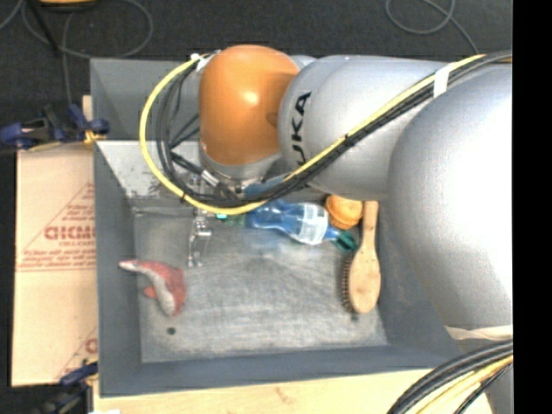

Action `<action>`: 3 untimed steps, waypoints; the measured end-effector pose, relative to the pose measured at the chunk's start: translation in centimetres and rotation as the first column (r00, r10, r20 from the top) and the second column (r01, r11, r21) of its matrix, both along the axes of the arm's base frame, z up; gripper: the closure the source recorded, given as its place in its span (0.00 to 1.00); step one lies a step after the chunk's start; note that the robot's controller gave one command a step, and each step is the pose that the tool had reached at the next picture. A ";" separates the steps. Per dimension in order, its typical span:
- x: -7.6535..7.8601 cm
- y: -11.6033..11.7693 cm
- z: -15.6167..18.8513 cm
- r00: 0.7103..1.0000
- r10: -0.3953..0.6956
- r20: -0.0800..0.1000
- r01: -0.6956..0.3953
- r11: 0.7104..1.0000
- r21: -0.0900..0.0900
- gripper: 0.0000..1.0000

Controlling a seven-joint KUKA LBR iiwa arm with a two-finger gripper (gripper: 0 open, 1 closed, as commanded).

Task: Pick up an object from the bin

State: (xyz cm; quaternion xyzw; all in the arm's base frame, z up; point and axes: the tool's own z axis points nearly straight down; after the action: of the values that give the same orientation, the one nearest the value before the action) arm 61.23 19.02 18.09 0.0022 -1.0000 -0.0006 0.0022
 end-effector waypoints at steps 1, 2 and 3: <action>0.1 -0.1 0.4 1.000 -0.003 0.006 0.003 1.000 0.001 0.00; -1.3 1.2 -3.7 1.000 -0.010 0.015 0.010 1.000 0.003 0.00; -1.5 2.0 -7.8 0.995 0.104 0.005 -0.104 0.995 -0.002 0.00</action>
Offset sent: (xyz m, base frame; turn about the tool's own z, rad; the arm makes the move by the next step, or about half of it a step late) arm -0.0438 0.0362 -0.1109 0.0182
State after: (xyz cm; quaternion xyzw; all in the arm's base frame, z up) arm 59.69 21.02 10.28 0.0541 -0.9985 0.0004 0.0000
